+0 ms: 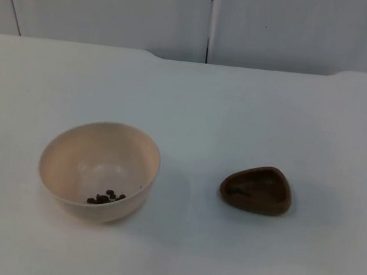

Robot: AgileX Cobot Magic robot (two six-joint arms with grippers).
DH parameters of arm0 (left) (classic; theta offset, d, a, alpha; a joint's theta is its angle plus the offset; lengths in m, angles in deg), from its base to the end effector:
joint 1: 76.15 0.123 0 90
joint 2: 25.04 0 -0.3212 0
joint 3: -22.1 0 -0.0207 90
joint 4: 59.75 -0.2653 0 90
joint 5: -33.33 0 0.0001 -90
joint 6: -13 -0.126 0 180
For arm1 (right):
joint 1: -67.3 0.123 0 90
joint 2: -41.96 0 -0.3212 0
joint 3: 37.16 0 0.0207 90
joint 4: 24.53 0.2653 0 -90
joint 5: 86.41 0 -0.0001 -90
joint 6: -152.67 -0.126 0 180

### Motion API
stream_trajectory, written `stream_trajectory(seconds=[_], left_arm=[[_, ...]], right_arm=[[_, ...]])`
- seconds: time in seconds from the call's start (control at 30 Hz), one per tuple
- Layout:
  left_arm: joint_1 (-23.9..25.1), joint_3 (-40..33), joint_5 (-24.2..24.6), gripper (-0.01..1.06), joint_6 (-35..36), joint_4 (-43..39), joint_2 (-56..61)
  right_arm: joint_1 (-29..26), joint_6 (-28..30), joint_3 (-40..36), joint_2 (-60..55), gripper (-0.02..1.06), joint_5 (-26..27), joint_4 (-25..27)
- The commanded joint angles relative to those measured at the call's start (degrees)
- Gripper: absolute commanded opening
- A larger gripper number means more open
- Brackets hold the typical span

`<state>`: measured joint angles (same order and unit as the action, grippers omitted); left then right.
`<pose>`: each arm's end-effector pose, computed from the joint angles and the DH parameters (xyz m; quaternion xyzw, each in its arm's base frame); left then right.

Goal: Pick up the bowl with the left hand and pour the coffee beans from the cup into the bowl with the right hand.

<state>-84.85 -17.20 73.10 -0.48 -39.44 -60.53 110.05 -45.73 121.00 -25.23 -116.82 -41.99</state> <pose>0.0969 -0.0432 0.3514 0.1072 0.8229 -0.1458 0.5386 0.1966 0.1556 0.3852 -0.2526 0.8187 0.1396 0.4964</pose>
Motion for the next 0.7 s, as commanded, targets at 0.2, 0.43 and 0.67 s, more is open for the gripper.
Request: stream_trajectory(seconds=[0.2, 0.43, 0.67], left_arm=[[0.1, -0.4, 5.6, 0.70, -0.2, -1.9, 6.5], [0.1, -0.4, 10.9, 0.70, -0.2, -3.3, 10.9], [0.1, -1.4, 15.4, 0.70, -0.2, -7.0, 15.1]], right_arm=[[0.4, 0.1, -6.1, 8.4, 0.76, 0.6, -0.5], [0.4, 0.1, -11.3, 14.8, 0.76, 0.1, -0.5], [0.4, 0.1, -16.1, 22.0, 0.76, -0.4, -0.4]])
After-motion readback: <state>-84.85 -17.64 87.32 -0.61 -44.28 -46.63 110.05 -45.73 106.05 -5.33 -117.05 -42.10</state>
